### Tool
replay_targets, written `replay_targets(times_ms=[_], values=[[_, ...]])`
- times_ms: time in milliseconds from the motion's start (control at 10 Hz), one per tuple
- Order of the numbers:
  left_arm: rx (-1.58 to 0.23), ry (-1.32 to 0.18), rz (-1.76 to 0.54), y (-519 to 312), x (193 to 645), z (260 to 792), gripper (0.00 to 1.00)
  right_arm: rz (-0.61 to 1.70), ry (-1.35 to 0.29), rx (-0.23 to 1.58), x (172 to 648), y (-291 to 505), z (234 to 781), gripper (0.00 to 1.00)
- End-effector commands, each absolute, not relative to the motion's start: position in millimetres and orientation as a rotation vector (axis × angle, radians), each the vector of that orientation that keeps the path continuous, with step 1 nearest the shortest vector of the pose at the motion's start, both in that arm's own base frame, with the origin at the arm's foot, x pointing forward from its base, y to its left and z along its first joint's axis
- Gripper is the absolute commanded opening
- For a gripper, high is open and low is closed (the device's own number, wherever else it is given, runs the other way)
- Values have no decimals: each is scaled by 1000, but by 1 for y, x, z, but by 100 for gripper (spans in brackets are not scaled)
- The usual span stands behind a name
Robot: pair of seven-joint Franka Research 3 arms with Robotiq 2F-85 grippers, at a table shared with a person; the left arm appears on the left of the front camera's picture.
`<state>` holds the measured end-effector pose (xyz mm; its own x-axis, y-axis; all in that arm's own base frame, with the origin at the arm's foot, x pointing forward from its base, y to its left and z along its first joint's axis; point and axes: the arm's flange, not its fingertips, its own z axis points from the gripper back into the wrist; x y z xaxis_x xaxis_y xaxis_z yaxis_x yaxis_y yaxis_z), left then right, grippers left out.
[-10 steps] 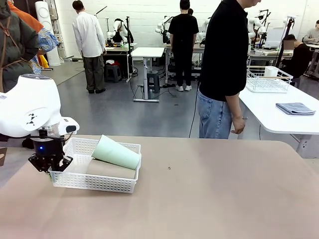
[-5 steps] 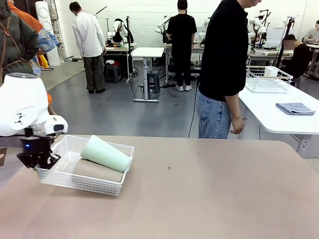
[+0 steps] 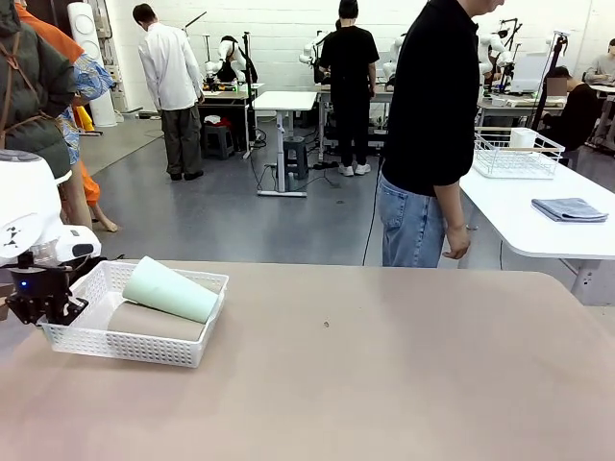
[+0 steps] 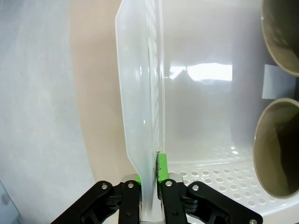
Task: Clean and organize the cups into the basket.
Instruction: Move the Organizing basket back to the left side of the table.
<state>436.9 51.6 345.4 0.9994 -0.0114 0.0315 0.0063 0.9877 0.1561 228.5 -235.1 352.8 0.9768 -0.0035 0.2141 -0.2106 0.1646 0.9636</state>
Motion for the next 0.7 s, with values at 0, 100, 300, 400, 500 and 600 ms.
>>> replay_targets(times_ms=[0,100,300,400,500,600], values=[[204,-1,57,66,455,323,6,149,-180,1389,230,-234,353,100],[205,13,75,69,459,318,6,149,-180,1389,230,-234,353,100],[173,20,73,68,461,319,65,149,-180,1389,230,-234,353,100],[172,18,73,68,460,320,66,149,-180,1389,230,-234,353,100],[175,22,73,67,459,322,100,149,-180,1389,230,-234,353,100],[180,24,74,67,458,324,68,149,-180,1389,230,-234,353,100]])
